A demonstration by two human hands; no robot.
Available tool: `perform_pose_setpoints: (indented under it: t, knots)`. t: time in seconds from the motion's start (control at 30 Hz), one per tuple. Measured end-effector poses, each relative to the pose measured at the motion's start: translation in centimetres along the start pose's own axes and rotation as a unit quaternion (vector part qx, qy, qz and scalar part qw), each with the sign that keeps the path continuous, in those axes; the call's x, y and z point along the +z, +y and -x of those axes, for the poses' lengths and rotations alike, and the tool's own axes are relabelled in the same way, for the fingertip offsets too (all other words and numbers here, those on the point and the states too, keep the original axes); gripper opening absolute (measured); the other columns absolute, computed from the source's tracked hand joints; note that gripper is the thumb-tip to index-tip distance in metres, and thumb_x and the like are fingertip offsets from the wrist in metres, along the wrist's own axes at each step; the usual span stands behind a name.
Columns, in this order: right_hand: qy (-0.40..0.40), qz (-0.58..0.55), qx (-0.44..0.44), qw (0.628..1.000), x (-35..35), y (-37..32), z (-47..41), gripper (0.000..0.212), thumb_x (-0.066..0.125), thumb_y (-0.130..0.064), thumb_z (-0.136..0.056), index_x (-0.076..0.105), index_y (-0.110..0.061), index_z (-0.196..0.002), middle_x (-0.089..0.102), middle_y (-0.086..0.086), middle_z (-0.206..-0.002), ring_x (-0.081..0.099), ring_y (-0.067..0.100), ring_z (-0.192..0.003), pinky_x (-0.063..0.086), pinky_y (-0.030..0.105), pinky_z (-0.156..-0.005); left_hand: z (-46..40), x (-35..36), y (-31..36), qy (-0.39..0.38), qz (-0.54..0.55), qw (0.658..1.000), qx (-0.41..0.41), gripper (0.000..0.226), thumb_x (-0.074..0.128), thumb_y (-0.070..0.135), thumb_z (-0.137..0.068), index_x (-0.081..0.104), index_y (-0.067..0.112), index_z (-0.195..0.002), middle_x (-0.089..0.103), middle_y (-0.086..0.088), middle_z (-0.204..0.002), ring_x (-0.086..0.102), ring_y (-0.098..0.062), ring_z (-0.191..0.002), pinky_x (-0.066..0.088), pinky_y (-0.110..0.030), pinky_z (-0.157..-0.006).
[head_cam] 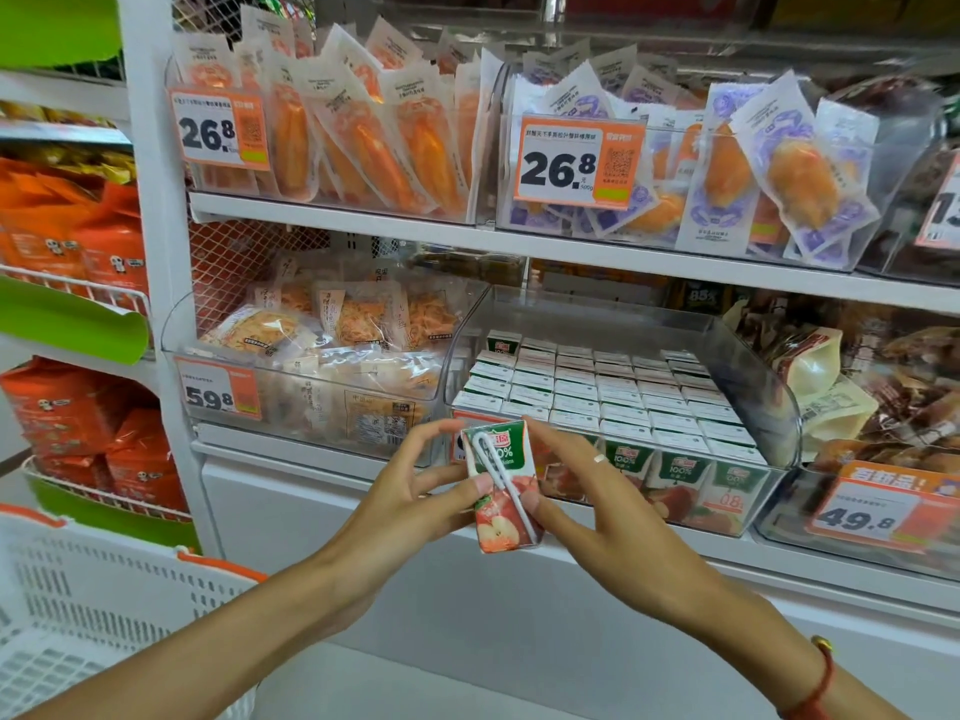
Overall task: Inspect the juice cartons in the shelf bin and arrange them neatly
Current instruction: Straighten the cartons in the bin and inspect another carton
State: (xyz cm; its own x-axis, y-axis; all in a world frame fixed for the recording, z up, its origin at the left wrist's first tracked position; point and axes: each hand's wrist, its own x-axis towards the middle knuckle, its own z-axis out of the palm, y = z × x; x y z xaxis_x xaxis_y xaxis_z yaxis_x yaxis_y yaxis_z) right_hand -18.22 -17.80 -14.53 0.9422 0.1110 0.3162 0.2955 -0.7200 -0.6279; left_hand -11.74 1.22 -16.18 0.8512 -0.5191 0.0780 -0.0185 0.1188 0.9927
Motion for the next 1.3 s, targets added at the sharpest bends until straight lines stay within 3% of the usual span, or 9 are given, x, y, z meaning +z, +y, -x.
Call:
perform_pose_setpoints:
  t: [0.13, 0.23, 0.4, 0.5, 0.7, 0.83, 1.03, 1.17, 1.3]
  knots:
    - [-0.086, -0.088, 0.047, 0.991, -0.8, 0.5, -0.1, 0.057, 0.058, -0.028, -0.095, 0.034, -0.043, -0.144, 0.046, -0.021, -0.141, 0.048, -0.006, -0.123, 0.046, 0.020, -0.101, -0.4, -0.4, -0.1, 0.009, 0.065, 0.997, -0.051, 0.046, 0.069, 0.023, -0.087, 0.050, 0.033, -0.127, 0.074, -0.006, -0.110, 0.072, -0.022, -0.100, 0.058, -0.027, -0.084]
    - [-0.077, -0.125, 0.051, 0.988, -1.2, 0.4, -0.3, 0.051, 0.066, -0.026, -0.089, 0.051, -0.031, -0.137, 0.063, -0.013, -0.127, 0.061, 0.001, -0.110, 0.052, 0.026, -0.096, -0.6, -0.6, 0.1, 0.017, 0.121, 0.987, -0.107, 0.049, 0.071, 0.021, -0.081, 0.054, 0.027, -0.127, 0.074, -0.012, -0.108, 0.073, -0.025, -0.098, 0.060, -0.026, -0.079]
    - [0.011, -0.160, 0.076, 0.984, -0.8, 0.2, -0.3, 0.034, 0.068, -0.053, -0.071, 0.076, -0.034, -0.097, 0.075, -0.013, -0.093, 0.069, 0.004, -0.088, 0.056, 0.021, -0.082, -0.5, -0.7, 0.2, -0.012, 0.131, 0.967, -0.217, 0.059, 0.075, 0.036, -0.071, 0.062, 0.021, -0.126, 0.073, -0.015, -0.109, 0.074, -0.021, -0.092, 0.061, -0.030, -0.073]
    - [0.037, -0.200, 0.136, 0.970, -0.5, 0.3, -0.5, 0.042, 0.066, -0.064, -0.066, 0.079, -0.028, -0.083, 0.075, -0.007, -0.082, 0.069, 0.002, -0.075, 0.054, 0.015, -0.069, -0.2, -0.8, 0.1, -0.040, 0.077, 0.960, -0.266, 0.065, 0.073, 0.054, -0.065, 0.064, 0.021, -0.120, 0.075, -0.011, -0.104, 0.074, -0.015, -0.083, 0.061, -0.031, -0.069]
    - [-0.003, -0.233, 0.239, 0.942, -0.2, 0.7, -0.8, 0.047, 0.065, -0.060, -0.073, 0.079, -0.019, -0.091, 0.075, -0.001, -0.092, 0.070, 0.011, -0.077, 0.058, 0.029, -0.084, -0.1, -0.6, -0.2, -0.033, 0.045, 0.953, -0.298, 0.073, 0.070, 0.059, -0.064, 0.061, 0.014, -0.120, 0.076, -0.009, -0.101, 0.073, -0.014, -0.078, 0.059, -0.028, -0.063]
    - [-0.027, -0.260, 0.249, 0.933, -0.2, 0.3, -0.6, 0.037, 0.062, -0.054, -0.082, 0.075, -0.027, -0.102, 0.075, 0.002, -0.096, 0.071, 0.013, -0.081, 0.059, 0.027, -0.083, -0.1, -0.2, -0.2, -0.003, 0.073, 0.966, -0.246, 0.060, 0.074, 0.049, -0.066, 0.065, 0.019, -0.117, 0.076, -0.010, -0.098, 0.074, -0.014, -0.084, 0.061, -0.029, -0.069]
    - [-0.055, -0.364, 0.204, 0.907, 0.1, -0.2, -0.3, 0.036, 0.064, -0.031, -0.089, 0.061, -0.041, -0.123, 0.074, -0.003, -0.109, 0.070, 0.015, -0.102, 0.057, 0.028, -0.088, -0.1, 0.2, 0.1, 0.089, 0.050, 0.992, -0.069, 0.063, 0.078, 0.031, -0.071, 0.048, 0.035, -0.127, 0.077, -0.004, -0.101, 0.074, -0.017, -0.091, 0.060, -0.022, -0.071]
    - [0.007, -0.399, 0.176, 0.900, 0.8, -0.4, -0.7, 0.045, 0.071, -0.026, -0.082, 0.059, -0.029, -0.125, 0.075, 0.003, -0.103, 0.070, 0.015, -0.101, 0.057, 0.026, -0.087, 0.1, 0.6, 0.6, 0.105, -0.017, 0.994, 0.027, 0.066, 0.081, 0.036, -0.068, 0.049, 0.047, -0.125, 0.074, 0.006, -0.107, 0.072, -0.010, -0.096, 0.057, -0.019, -0.073]
    - [0.046, -0.385, 0.179, 0.904, 1.1, -0.4, -0.9, 0.038, 0.076, -0.025, -0.080, 0.067, -0.020, -0.116, 0.076, 0.001, -0.096, 0.071, 0.013, -0.095, 0.056, 0.022, -0.086, -0.1, 0.9, 0.8, 0.096, -0.042, 0.994, 0.041, 0.064, 0.078, 0.035, -0.069, 0.050, 0.045, -0.125, 0.072, 0.005, -0.111, 0.072, -0.009, -0.095, 0.059, -0.027, -0.082]
